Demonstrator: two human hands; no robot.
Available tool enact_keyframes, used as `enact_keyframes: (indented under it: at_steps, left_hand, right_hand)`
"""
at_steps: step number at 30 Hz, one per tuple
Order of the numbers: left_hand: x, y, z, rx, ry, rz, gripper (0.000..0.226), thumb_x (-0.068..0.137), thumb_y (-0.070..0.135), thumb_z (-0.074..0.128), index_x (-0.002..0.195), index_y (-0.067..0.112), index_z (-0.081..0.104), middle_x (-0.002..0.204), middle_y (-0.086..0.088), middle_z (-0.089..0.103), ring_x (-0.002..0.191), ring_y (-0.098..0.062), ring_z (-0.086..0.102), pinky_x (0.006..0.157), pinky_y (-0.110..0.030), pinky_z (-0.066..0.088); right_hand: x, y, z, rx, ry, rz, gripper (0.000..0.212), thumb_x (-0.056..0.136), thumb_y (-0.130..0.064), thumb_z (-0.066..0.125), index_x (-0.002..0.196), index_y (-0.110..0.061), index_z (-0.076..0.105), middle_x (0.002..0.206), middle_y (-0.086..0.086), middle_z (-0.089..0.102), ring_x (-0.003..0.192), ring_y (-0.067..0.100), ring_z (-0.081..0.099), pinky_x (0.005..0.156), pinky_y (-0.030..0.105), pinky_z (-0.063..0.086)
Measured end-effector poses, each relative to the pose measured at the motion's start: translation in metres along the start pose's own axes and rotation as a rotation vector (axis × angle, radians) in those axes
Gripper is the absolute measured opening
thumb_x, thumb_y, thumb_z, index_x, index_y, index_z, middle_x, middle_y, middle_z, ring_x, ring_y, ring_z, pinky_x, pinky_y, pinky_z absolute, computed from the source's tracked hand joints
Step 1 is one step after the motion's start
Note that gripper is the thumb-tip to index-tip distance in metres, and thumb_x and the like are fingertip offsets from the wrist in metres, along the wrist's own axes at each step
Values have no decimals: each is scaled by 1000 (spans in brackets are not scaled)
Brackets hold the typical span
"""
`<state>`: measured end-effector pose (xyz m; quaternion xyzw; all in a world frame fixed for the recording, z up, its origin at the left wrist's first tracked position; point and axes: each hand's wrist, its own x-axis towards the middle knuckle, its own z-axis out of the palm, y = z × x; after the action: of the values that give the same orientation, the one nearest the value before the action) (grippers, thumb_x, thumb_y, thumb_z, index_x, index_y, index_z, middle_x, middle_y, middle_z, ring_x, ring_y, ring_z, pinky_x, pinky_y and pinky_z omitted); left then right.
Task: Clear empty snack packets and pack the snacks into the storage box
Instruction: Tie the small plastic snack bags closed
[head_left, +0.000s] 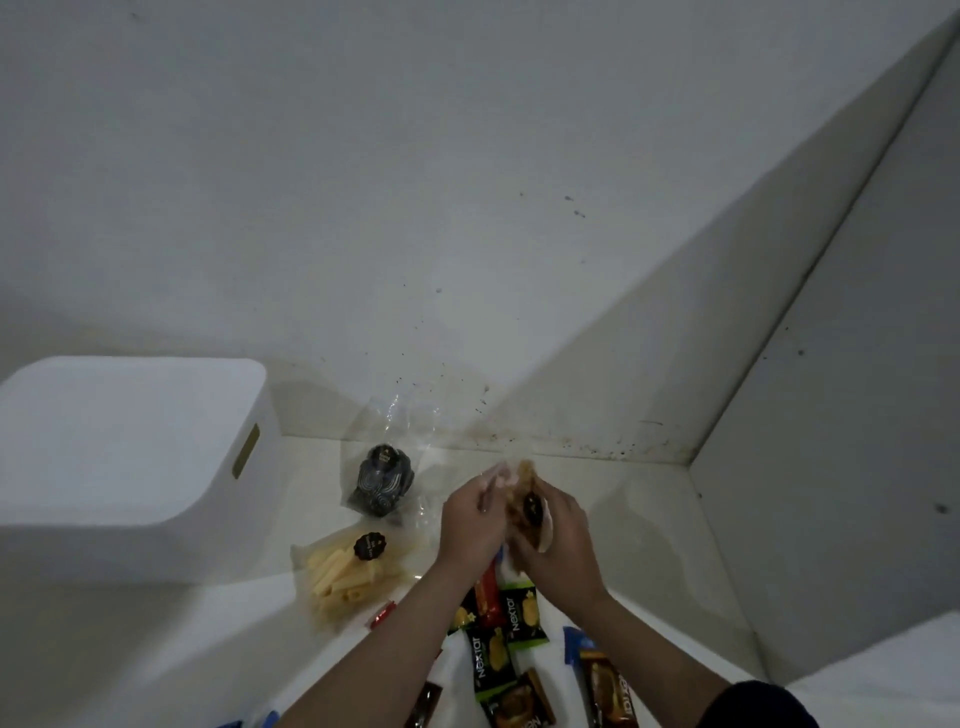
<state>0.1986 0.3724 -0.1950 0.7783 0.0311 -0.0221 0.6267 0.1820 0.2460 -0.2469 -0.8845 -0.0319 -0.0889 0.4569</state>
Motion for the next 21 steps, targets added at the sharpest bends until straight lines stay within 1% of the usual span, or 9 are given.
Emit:
enact_keyframes:
  at_steps: [2,3,4,6,9,11,14,18,21]
  left_hand:
    - [-9,17,-6,-28,-6,23,29,98,19,47,122,14,63,117,4,65,110,-5,58,84,-1,41]
    - [-13,26,-10,-40,-13,40,28,98,18,47,118,14,65,114,3,67,108,-7,60,85,-5,44]
    - [-18,35,-15,-59,-23,56,26,98,18,47,114,15,67,111,2,69,105,-10,63,87,-11,47]
    - [-31,54,-27,-104,-43,74,23,98,16,47,104,20,69,102,2,72,98,-9,66,88,-20,51]
    - [-50,82,-43,-145,-96,101,23,98,16,46,101,19,68,97,0,74,86,-1,69,74,-12,52]
    - [-64,98,-50,-164,-113,117,24,99,18,45,104,14,67,96,0,74,81,-4,70,65,-11,50]
    - [-87,117,-57,-264,-89,114,22,99,16,45,104,7,64,94,-7,74,78,-12,72,62,-13,51]
    - [-114,133,-58,-367,-63,115,14,96,17,50,99,11,63,99,-12,74,90,-31,70,77,-33,56]
    - [-135,138,-52,-430,-74,111,11,95,15,53,96,12,63,97,-12,74,83,-29,70,69,-28,55]
  right_hand:
    - [-6,-14,-23,-105,1,-58,72,78,-42,71,139,-19,41,131,-10,44,124,7,35,103,22,27]
    - [-9,-23,-34,-114,9,-51,73,78,-44,71,139,-18,40,131,-11,40,125,7,32,103,21,25]
    - [-11,-32,-45,-97,31,-35,71,80,-45,69,139,-19,40,130,-13,40,124,6,32,103,22,26]
    - [-12,-53,-64,11,107,19,60,84,-41,66,135,-18,44,123,-13,48,118,6,43,100,25,36]
    - [-12,-88,-89,202,142,48,28,88,-24,65,114,-20,59,100,-11,65,91,-2,61,88,32,52]
    - [-18,-109,-101,284,146,3,11,88,-15,65,94,-24,64,87,-6,70,79,1,65,78,35,55]
    - [-35,-136,-114,413,169,-59,11,87,-13,66,84,-23,66,81,3,72,77,17,68,71,36,56]
    - [-64,-160,-127,552,181,-104,6,88,-16,64,89,-20,68,82,5,73,68,10,64,62,24,52]
    - [-85,-165,-135,591,207,-99,6,88,-15,64,87,-19,69,81,4,73,65,12,60,59,26,52]
